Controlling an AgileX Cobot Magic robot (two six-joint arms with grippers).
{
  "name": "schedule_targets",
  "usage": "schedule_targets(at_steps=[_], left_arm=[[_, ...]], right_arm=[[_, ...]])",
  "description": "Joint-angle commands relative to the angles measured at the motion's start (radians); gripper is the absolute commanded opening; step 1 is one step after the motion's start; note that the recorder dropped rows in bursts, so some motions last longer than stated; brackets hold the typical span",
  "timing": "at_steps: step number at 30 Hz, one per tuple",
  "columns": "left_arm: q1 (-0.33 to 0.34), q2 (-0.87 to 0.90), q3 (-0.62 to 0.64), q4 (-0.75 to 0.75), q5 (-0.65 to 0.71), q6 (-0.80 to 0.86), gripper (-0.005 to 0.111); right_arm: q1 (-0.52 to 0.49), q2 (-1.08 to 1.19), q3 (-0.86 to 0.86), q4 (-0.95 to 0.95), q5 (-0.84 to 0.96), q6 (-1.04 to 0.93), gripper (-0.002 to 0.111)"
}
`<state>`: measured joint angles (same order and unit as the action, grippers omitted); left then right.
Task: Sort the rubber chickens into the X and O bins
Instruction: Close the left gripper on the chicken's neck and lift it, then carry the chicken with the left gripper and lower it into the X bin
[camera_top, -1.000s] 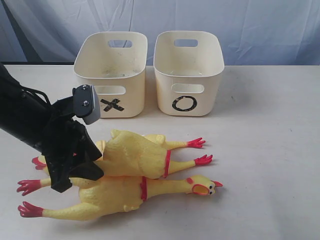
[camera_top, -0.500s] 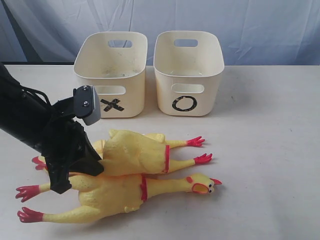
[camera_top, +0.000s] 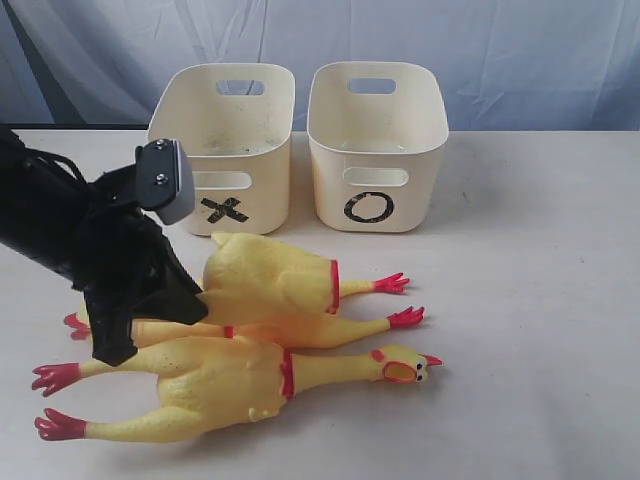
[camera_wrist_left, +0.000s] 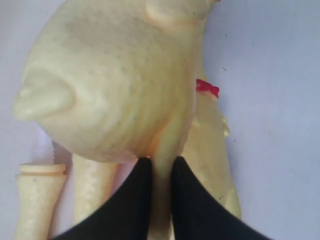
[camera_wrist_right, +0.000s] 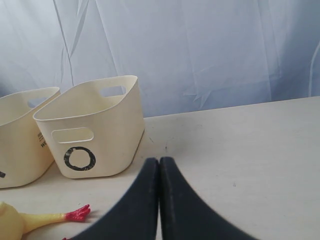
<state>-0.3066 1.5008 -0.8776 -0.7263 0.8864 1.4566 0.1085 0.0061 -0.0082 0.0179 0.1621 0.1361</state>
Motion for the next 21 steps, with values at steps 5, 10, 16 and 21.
schedule_targets(at_steps=[5, 10, 16, 21], left_arm=[[-0.005, -0.044, -0.064, -0.017, 0.021, -0.113, 0.000], [-0.005, -0.064, -0.111, -0.015, -0.064, -0.225, 0.000], [-0.005, -0.068, -0.191, -0.009, -0.100, -0.281, 0.000], [-0.005, -0.068, -0.248, 0.008, -0.220, -0.384, 0.000]], right_arm=[[0.004, -0.006, 0.008, -0.001, -0.014, -0.002, 0.000], [0.004, -0.006, 0.008, -0.001, -0.014, -0.002, 0.000], [0.004, -0.006, 0.008, -0.001, -0.014, -0.002, 0.000], [0.004, -0.006, 0.008, -0.001, -0.014, -0.002, 0.000]])
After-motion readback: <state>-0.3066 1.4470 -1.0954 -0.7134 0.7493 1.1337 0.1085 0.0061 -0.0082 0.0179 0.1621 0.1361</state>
